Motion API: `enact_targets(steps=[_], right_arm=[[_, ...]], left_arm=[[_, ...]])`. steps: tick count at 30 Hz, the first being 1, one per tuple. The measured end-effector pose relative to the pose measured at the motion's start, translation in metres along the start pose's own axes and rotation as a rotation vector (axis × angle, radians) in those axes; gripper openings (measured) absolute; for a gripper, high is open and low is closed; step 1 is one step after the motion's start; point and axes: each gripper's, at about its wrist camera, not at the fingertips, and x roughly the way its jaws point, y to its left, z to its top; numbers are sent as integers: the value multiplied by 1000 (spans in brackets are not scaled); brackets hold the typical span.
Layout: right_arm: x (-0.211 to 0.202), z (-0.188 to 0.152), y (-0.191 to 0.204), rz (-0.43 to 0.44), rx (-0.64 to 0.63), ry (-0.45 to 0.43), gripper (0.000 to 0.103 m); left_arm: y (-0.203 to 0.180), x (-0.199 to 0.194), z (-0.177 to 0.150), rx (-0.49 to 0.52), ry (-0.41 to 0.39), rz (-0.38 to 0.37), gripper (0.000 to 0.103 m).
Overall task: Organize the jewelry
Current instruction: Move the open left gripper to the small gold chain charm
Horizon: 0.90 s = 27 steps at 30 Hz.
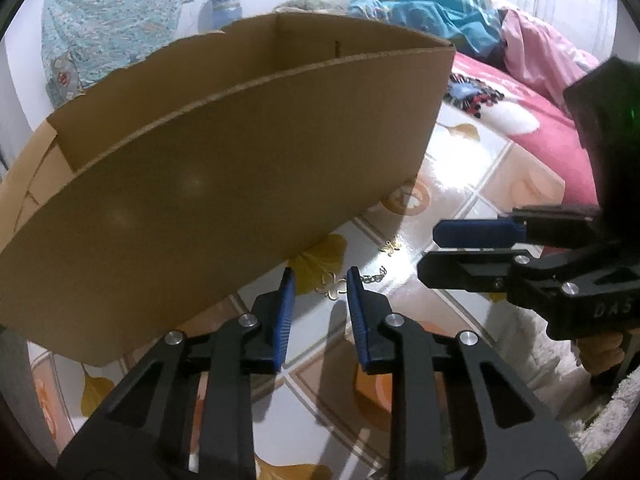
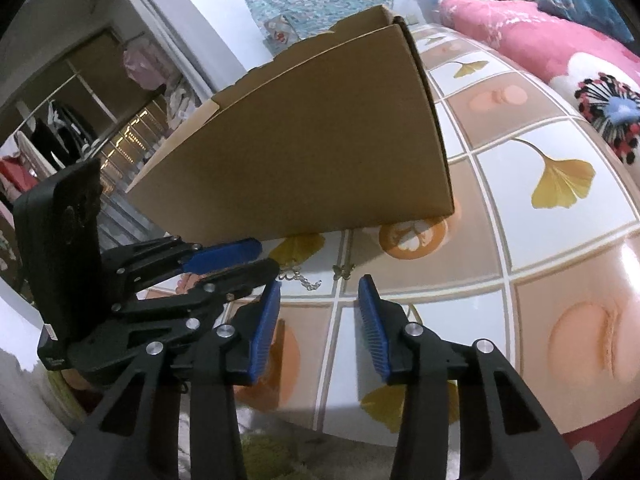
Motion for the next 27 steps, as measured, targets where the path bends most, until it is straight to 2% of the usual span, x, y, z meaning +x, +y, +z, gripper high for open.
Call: enact_targets(steps=[3,20,22,27], right_arm=[[0,3,0,-1,-7,-6,40],[-6,-5,-2,4,19,-28,40],[-7,-5,-3,10,29,-34,40],[-7,-6,-6,23,32,-39,40]], left_arm=[[-1,8,-2,12,36,-21,25],[-4,15,5,56,54,-29,24],[-5,15,6,61,56,-36,16],[-9,15,6,70,62,-32,13]])
